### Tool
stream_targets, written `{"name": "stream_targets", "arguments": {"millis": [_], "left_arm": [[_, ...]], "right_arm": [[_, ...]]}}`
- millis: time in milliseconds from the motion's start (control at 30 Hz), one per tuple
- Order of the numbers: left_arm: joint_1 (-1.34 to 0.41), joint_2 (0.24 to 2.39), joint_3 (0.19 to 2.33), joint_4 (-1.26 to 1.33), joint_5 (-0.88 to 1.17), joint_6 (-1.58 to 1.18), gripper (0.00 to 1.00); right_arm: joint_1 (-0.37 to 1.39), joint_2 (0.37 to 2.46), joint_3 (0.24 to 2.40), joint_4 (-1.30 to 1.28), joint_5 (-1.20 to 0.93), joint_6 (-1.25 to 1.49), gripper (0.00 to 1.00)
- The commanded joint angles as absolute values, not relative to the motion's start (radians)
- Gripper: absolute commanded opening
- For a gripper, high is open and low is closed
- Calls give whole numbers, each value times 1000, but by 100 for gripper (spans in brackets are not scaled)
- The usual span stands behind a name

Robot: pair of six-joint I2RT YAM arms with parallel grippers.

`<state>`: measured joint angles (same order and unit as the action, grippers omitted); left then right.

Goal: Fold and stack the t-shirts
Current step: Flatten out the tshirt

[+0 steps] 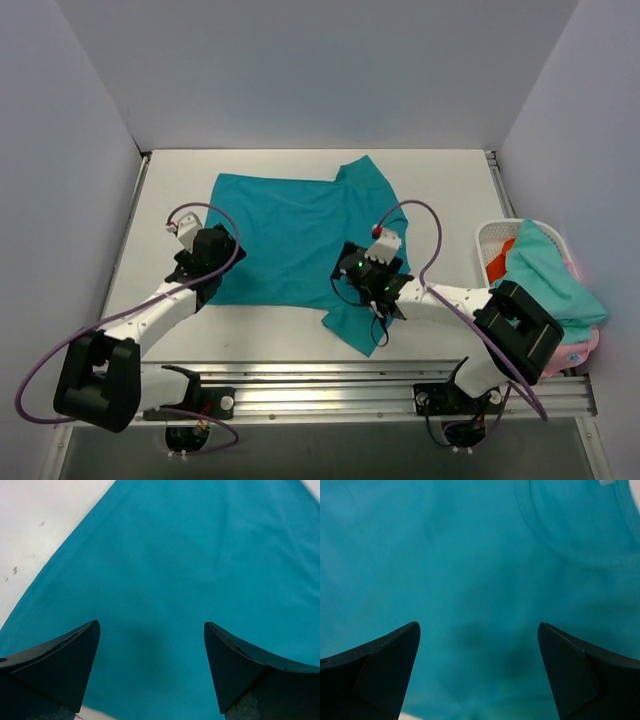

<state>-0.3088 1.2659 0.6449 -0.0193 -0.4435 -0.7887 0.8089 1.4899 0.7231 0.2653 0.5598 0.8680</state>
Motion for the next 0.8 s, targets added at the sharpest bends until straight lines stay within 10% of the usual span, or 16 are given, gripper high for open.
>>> {"name": "stream_targets", "arguments": {"millis": [0,533,767], "left_arm": [[-343,1169,585,-100,-488,-841,94],[-512,936,529,-305,-584,-927,95],[-531,989,541,-241,-586,-910,95]], "right_arm": [[922,1431,626,114,623,1091,100],[1545,1052,529,-630,779,1825,99],[1569,1089,457,-523,785,1900,99]]}}
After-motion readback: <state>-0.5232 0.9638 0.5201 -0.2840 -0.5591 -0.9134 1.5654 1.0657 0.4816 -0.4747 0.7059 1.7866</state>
